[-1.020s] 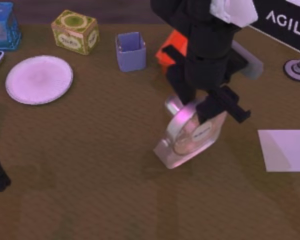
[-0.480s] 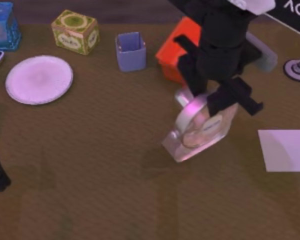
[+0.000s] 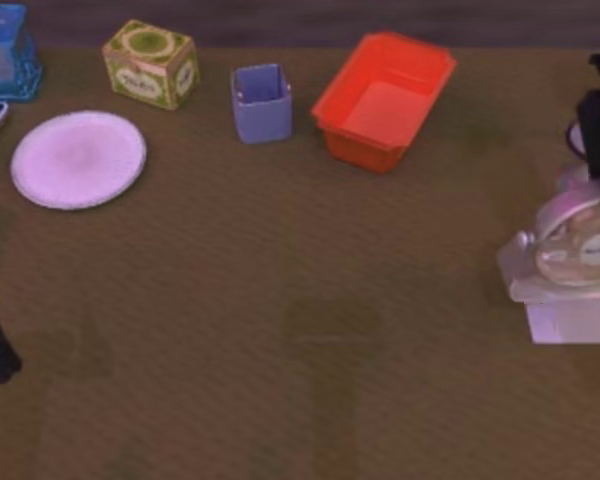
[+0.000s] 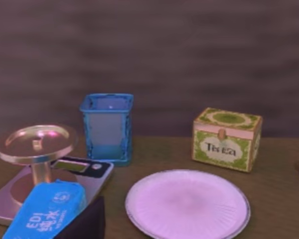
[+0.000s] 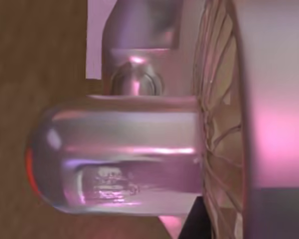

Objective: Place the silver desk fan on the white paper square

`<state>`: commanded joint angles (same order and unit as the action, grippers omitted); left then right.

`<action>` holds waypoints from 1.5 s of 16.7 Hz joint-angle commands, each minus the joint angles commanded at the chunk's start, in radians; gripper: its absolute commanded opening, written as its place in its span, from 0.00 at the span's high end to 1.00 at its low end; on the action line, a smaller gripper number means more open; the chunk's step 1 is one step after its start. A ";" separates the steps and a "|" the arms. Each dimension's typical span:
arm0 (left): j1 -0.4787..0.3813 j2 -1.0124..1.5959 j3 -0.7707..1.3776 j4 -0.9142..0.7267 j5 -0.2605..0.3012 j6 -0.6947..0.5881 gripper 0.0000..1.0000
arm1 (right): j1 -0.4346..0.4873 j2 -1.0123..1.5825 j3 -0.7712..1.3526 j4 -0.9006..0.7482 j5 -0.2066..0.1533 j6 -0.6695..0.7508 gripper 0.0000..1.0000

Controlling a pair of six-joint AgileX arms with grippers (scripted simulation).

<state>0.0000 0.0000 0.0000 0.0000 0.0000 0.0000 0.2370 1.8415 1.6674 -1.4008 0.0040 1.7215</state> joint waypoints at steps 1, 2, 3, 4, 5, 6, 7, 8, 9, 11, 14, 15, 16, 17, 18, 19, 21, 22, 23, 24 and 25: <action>0.000 0.000 0.000 0.000 0.000 0.000 0.00 | -0.031 -0.025 -0.031 0.007 0.000 0.010 1.00; 0.000 0.000 0.000 0.000 0.000 0.000 0.00 | -0.052 -0.043 -0.052 0.012 0.000 0.017 1.00; 0.000 0.000 0.000 0.000 0.000 0.000 0.00 | -0.061 -0.052 -0.062 0.015 0.000 0.021 1.00; 0.000 0.000 0.000 0.000 0.000 0.000 0.00 | -0.063 -0.053 -0.063 0.015 0.000 0.022 1.00; 0.000 0.000 0.000 0.000 0.000 0.000 0.00 | -0.063 -0.053 -0.063 0.015 0.000 0.022 1.00; 0.000 0.000 0.000 0.000 0.000 0.000 0.00 | -0.063 -0.053 -0.063 0.015 0.000 0.022 1.00; 0.000 0.000 0.000 0.000 0.000 0.000 0.00 | -0.059 -0.049 -0.061 0.013 0.000 0.022 1.00; 0.000 0.000 0.000 0.000 0.000 0.000 0.00 | -0.059 -0.049 -0.064 0.017 0.000 0.021 1.00; 0.000 0.000 0.000 0.000 0.000 0.000 0.00 | -0.060 -0.049 -0.078 0.031 0.000 0.020 1.00; 0.000 0.000 0.000 0.000 0.000 0.000 0.00 | -0.063 -0.046 -0.120 0.082 0.000 0.021 1.00; 0.000 0.000 0.000 0.000 0.000 0.000 0.00 | -0.064 -0.038 -0.179 0.146 0.000 0.020 1.00; 0.000 0.000 0.000 0.000 0.000 0.000 0.00 | -0.064 -0.038 -0.182 0.149 0.000 0.020 1.00; 0.000 0.000 0.000 0.000 0.000 0.000 0.00 | -0.064 -0.038 -0.182 0.149 0.000 0.020 1.00; 0.000 0.000 0.000 0.000 0.000 0.000 0.00 | -0.064 -0.038 -0.182 0.149 0.000 0.020 1.00; 0.000 0.000 0.000 0.000 0.000 0.000 0.00 | -0.064 -0.038 -0.182 0.149 0.000 0.020 1.00; 0.000 0.000 0.000 0.000 0.000 0.000 0.00 | -0.064 -0.038 -0.182 0.149 0.000 0.020 0.92; 0.000 0.000 0.000 0.000 0.000 0.000 0.00 | -0.064 -0.038 -0.182 0.149 0.000 0.020 0.77; 0.000 0.000 0.000 0.000 0.000 0.000 0.00 | -0.064 -0.038 -0.182 0.149 0.000 0.020 0.70; 0.000 0.000 0.000 0.000 0.000 0.000 0.00 | -0.064 -0.038 -0.182 0.149 0.000 0.020 0.62; 0.000 0.000 0.000 0.000 0.000 0.000 0.00 | -0.064 -0.038 -0.182 0.149 0.000 0.020 0.55; 0.000 0.000 0.000 0.000 0.000 0.000 0.00 | -0.064 -0.038 -0.182 0.149 0.000 0.020 0.47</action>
<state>0.0000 0.0000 0.0000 0.0000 0.0000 0.0000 0.1727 1.8039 1.4858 -1.2520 0.0045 1.7416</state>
